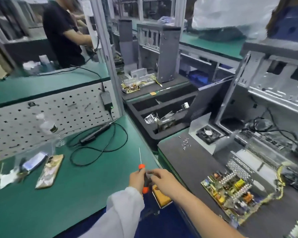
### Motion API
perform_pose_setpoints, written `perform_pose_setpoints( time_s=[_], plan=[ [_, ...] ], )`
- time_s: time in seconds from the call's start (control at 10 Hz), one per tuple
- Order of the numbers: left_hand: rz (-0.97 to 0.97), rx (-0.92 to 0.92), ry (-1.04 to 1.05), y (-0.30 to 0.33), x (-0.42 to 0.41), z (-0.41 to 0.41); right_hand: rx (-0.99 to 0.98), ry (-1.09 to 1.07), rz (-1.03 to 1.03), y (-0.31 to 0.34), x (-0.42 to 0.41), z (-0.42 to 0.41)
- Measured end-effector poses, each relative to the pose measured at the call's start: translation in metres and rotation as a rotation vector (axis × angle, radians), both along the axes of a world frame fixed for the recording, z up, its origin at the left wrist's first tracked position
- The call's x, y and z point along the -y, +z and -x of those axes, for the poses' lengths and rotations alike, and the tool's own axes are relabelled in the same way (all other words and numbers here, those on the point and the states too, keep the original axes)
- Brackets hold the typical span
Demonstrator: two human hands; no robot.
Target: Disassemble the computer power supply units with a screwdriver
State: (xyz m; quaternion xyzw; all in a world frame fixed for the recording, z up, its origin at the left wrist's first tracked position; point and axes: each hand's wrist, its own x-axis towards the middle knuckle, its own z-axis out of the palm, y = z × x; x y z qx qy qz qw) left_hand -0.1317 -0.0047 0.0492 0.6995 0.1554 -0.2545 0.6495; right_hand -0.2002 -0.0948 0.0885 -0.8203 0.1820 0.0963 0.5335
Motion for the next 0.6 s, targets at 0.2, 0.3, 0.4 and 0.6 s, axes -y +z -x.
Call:
perform_pose_setpoints(
  time_s=[0.2,0.3,0.4,0.6],
  plan=[
    [-0.245,0.033,-0.107,-0.037,-0.008,-0.076,-0.094,-0.006,0.031,-0.024,-0.008,-0.077],
    [-0.508,0.126,-0.313,-0.057,-0.014,-0.102,-0.133,-0.040,0.020,-0.037,-0.010,-0.094],
    [-0.798,0.240,-0.552,-0.077,-0.019,-0.117,-0.134,-0.062,0.040,-0.043,-0.006,-0.103],
    [-1.114,0.442,-0.622,-0.094,-0.012,-0.131,-0.148,-0.138,0.036,-0.048,0.004,-0.108]
  ],
)
